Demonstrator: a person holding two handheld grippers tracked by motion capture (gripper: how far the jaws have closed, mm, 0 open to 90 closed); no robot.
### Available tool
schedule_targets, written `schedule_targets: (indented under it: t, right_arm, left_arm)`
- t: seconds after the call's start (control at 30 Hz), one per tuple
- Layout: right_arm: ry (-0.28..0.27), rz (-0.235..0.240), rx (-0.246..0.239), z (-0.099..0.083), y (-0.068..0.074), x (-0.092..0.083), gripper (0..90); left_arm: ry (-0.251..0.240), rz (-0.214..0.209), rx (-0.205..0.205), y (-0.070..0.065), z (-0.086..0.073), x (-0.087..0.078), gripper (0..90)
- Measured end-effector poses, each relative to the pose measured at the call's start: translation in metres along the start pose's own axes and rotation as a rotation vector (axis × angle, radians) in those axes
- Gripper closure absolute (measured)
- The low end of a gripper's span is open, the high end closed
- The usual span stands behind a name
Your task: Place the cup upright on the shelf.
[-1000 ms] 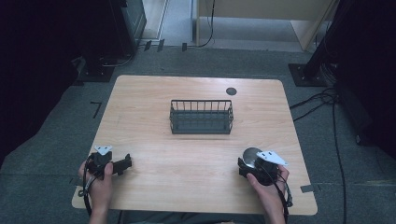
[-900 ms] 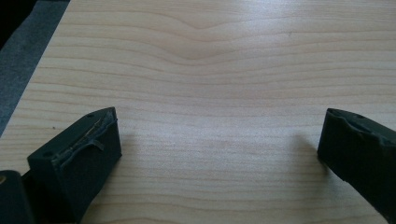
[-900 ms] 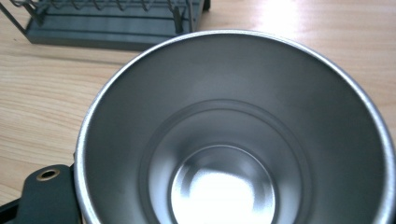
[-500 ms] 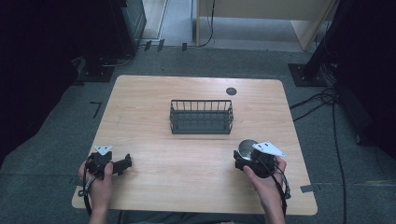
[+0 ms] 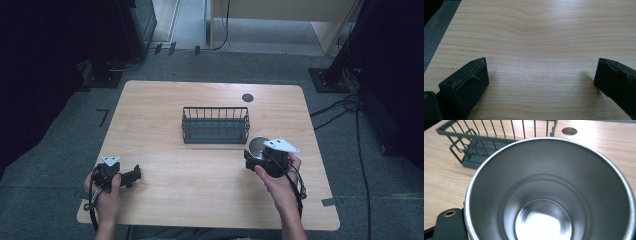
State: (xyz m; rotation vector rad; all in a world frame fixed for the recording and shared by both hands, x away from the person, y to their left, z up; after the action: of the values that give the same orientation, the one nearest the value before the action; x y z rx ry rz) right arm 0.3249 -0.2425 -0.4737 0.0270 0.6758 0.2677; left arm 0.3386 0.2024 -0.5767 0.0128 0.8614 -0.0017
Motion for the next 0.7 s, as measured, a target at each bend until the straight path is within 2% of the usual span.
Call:
schedule_targets:
  t: [0.13, 0.43, 0.47, 0.7]
  right_arm:
    - [-0.006, 0.008, -0.005, 0.009, 0.004, 0.003, 16.6]
    - [-0.005, 0.002, -0.054, 0.033, 0.009, 0.009, 16.6]
    - [-0.008, 0.007, -0.064, 0.040, 0.013, 0.011, 16.6]
    - [-0.018, 0.035, -0.074, 0.059, 0.023, 0.020, 16.7]
  left_arm:
    - [0.000, 0.000, 0.000, 0.000, 0.000, 0.000, 0.0]
    - [-0.002, 0.000, -0.002, 0.000, 0.000, 0.000, 0.0]
    - [-0.003, 0.000, -0.003, 0.000, 0.000, 0.000, 0.0]
    - [-0.002, 0.000, -0.003, 0.000, 0.000, 0.000, 0.0]
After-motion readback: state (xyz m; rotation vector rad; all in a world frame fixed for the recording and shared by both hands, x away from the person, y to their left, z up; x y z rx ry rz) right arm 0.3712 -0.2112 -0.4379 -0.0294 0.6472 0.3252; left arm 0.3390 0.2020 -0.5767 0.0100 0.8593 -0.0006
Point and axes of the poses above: each handheld gripper's, and its own axes: x roughly forward along the jaws, z roughly out of its top, y roughly to its left, the point moved 8 cm from there along x, roughly forward along the jaws, and after that the axes turned 3 degrees about y, right-handed, at the moved point
